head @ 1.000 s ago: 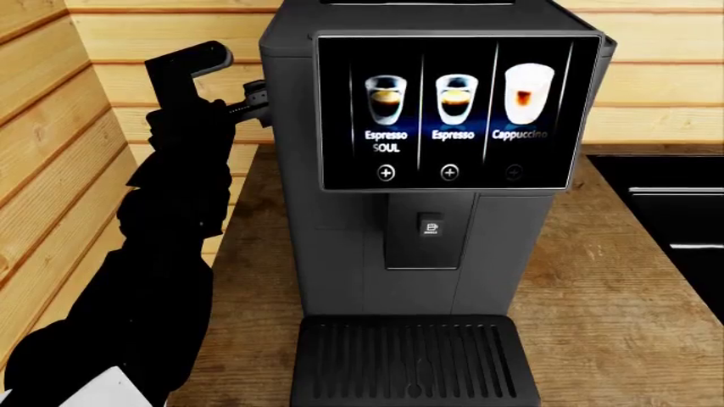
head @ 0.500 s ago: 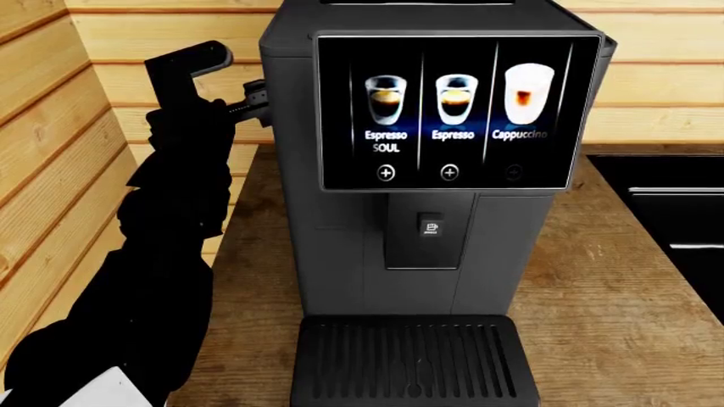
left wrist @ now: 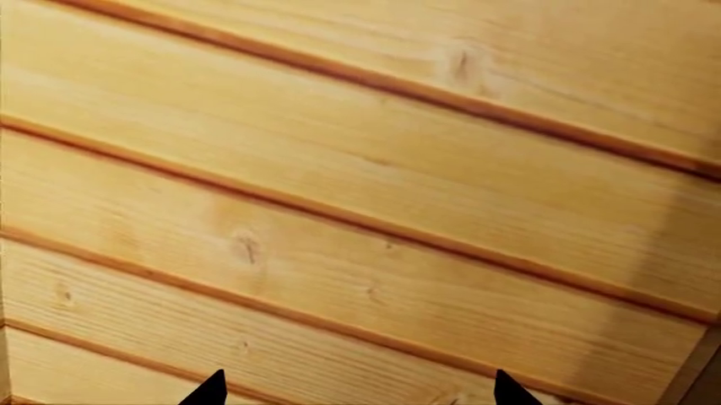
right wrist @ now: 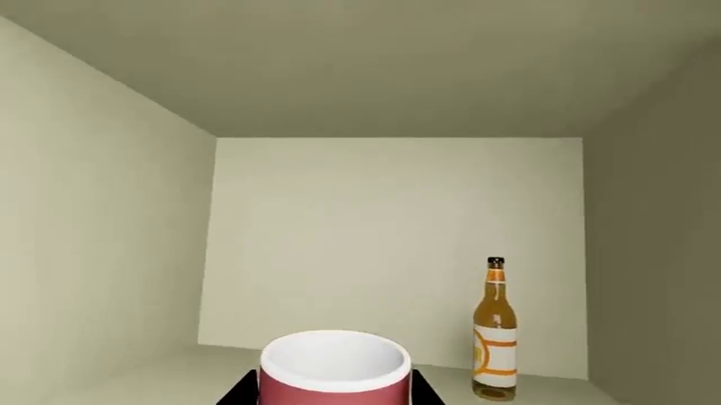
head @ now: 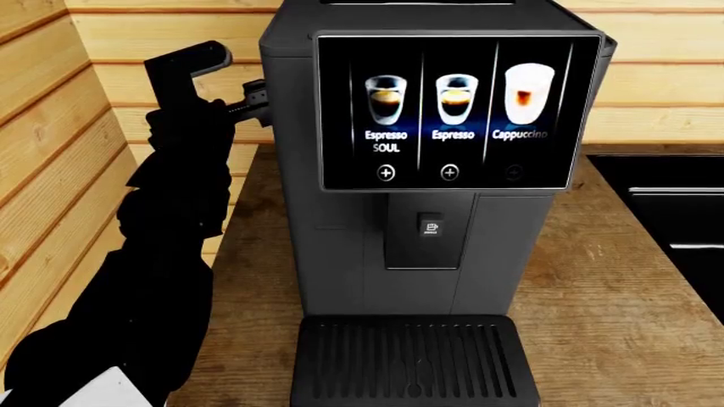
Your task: Pick the mug from the cabinet, place it under the coffee machine dispenser, and press the start button.
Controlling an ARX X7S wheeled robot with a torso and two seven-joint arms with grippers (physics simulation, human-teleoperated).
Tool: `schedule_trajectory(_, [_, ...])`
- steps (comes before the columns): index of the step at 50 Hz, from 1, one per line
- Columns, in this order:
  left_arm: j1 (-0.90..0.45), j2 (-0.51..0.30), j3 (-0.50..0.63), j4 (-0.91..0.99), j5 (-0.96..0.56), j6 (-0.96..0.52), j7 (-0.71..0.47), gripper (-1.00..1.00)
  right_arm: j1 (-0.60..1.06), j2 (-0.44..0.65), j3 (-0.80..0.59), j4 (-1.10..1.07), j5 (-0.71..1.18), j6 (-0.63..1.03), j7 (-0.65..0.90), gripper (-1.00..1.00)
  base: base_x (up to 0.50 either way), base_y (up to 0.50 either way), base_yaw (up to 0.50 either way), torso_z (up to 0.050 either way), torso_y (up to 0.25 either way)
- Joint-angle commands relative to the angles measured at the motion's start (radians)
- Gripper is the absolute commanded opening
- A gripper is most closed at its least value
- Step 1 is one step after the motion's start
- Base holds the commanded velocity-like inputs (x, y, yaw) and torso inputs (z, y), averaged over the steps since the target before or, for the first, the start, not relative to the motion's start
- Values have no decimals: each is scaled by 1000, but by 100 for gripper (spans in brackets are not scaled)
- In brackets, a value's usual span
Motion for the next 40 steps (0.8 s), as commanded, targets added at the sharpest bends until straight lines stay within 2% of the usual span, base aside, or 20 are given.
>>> schedule_trajectory(1, [0,-1,-3,0,0,-2,-8,100,56,-9,27,-58,25,20,9,-100,0,0,0,0,0])
schedule_trajectory(10, [-1,-6,-25,0,-6,1,-37,100,59,-20,70,-104,96,39,-1,-100,0,0,0,0,0])
schedule_trajectory(27, [1,-5,-46,0,-1,21,-36,100,52,-7,129,-223,205,69,113,-100,0,0,0,0,0])
schedule_trajectory(40, [1,-7,-60,0,-7,20,-37,100,56,-20,128,-241,228,99,125,-100,-492,14,0,0,0])
